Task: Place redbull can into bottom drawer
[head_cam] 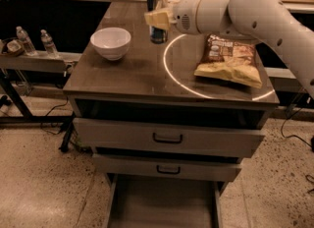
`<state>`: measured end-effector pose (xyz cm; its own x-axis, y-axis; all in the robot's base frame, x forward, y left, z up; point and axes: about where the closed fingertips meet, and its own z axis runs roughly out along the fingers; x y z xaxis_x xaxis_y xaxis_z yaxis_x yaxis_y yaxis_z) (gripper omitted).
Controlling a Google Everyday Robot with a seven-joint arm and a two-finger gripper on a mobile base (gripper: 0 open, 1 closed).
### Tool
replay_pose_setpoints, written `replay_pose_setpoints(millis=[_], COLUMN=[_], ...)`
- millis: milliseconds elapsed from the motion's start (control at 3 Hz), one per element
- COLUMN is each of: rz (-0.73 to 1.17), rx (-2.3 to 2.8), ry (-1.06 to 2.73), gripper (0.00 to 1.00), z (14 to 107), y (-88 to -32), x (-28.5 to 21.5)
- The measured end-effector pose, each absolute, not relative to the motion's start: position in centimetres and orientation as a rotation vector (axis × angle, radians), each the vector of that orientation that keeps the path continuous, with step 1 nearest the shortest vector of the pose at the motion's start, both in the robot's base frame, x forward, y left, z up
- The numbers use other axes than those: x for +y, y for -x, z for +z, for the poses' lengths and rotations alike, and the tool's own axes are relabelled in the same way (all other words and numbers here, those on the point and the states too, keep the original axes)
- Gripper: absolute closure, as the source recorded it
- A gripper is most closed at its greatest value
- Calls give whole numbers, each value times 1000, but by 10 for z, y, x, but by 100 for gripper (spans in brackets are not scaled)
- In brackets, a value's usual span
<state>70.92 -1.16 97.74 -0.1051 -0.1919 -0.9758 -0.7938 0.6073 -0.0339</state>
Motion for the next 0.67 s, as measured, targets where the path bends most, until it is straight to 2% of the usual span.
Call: replay_pose_setpoints(millis=[667], rz=[656], rx=[1636], ry=[880], gripper=[100], z=[973], y=[-690], x=[-11])
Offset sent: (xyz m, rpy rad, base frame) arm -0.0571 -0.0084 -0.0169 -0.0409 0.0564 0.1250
